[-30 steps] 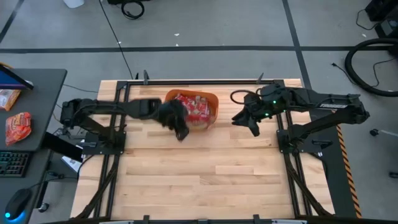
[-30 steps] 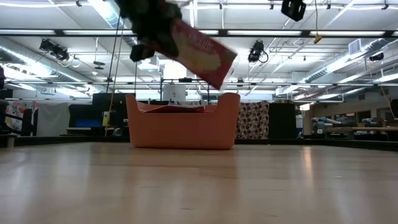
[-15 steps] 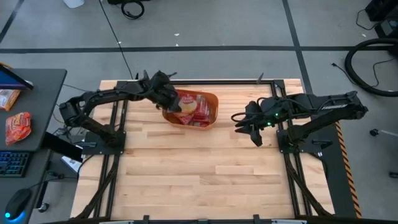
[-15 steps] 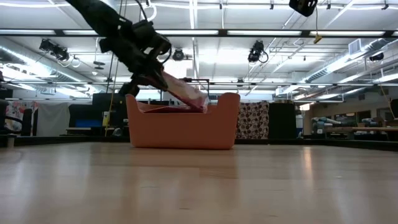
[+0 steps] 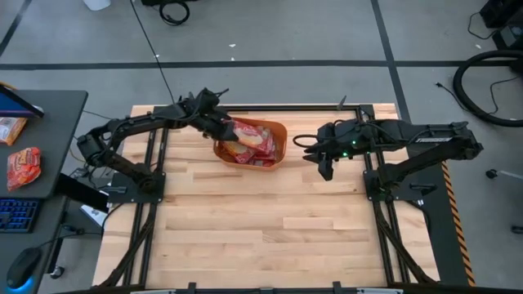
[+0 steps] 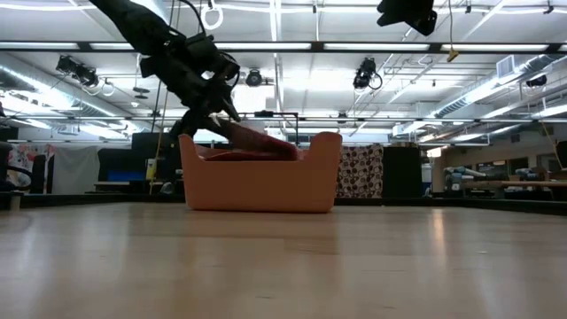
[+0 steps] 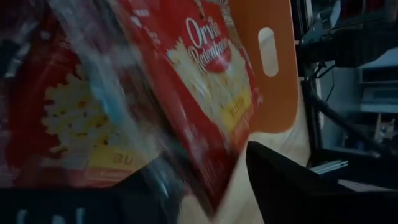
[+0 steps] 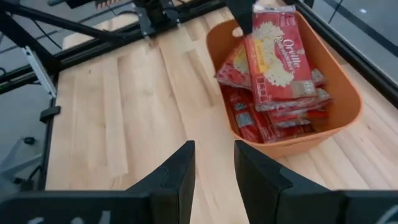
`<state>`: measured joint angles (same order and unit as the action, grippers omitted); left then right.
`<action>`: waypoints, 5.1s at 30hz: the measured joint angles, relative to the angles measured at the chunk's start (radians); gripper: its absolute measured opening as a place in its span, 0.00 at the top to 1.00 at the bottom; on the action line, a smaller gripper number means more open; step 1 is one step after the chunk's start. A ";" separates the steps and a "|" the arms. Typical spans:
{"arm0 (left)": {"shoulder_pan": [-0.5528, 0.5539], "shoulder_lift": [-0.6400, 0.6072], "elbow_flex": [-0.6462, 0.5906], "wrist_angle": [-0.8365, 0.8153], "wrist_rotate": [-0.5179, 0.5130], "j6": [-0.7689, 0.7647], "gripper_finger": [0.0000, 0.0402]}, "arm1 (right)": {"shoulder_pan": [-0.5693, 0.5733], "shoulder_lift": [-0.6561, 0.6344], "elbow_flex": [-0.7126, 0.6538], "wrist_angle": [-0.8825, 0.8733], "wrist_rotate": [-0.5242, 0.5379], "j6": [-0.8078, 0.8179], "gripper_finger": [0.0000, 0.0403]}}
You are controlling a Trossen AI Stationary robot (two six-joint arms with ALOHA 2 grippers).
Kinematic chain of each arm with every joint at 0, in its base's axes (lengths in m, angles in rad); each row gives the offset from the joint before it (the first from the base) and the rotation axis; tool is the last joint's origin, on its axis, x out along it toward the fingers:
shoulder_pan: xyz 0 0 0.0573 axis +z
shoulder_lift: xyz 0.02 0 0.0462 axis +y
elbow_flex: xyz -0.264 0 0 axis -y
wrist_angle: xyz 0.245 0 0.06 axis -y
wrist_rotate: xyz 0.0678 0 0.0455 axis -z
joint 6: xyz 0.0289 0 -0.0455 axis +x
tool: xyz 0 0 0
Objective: Sort popcorn bags into baskets
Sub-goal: Put the red popcorn bag into the orange bin, then return to Home Position
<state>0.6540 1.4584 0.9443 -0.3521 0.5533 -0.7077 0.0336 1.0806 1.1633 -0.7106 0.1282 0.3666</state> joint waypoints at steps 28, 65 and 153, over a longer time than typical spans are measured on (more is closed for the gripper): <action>-0.308 -0.474 -0.100 0.007 -0.375 0.191 0.58 | -0.036 -0.339 -0.373 0.299 0.033 0.165 0.71; -0.344 -1.160 -0.914 0.747 -0.709 -0.191 0.97 | -0.036 -1.078 -0.997 0.556 0.124 0.488 0.71; -0.464 -1.164 -0.935 0.445 -0.845 0.763 0.95 | -0.039 -1.019 -1.099 0.598 0.135 -0.310 0.71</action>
<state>0.1902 0.2943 0.0093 0.0929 -0.2920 0.0555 -0.0059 0.0616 0.0639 -0.1123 0.2634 0.0566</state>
